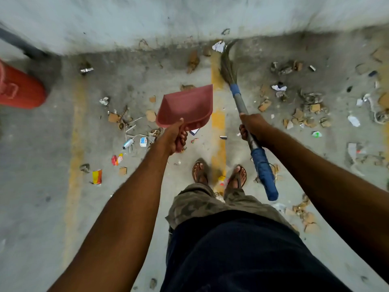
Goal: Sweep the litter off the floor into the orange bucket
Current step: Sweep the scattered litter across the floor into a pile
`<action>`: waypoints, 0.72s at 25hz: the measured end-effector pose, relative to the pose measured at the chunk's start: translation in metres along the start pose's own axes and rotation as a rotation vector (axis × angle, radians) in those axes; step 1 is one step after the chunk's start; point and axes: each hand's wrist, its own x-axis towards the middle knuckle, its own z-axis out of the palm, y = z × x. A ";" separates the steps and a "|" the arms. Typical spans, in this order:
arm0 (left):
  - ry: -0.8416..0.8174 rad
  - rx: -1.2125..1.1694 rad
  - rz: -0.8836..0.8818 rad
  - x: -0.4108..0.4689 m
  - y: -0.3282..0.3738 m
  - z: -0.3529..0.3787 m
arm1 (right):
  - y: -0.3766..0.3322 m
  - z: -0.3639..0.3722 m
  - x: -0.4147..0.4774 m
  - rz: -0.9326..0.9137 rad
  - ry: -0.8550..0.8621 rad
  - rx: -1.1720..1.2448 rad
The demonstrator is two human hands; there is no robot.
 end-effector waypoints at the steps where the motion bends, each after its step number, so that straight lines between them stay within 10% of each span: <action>1: 0.001 -0.019 -0.002 -0.003 -0.005 -0.016 | -0.003 0.010 -0.005 -0.009 -0.017 -0.020; 18: 0.235 -0.131 0.053 -0.069 -0.092 -0.367 | 0.054 0.336 -0.091 -0.118 -0.173 -0.289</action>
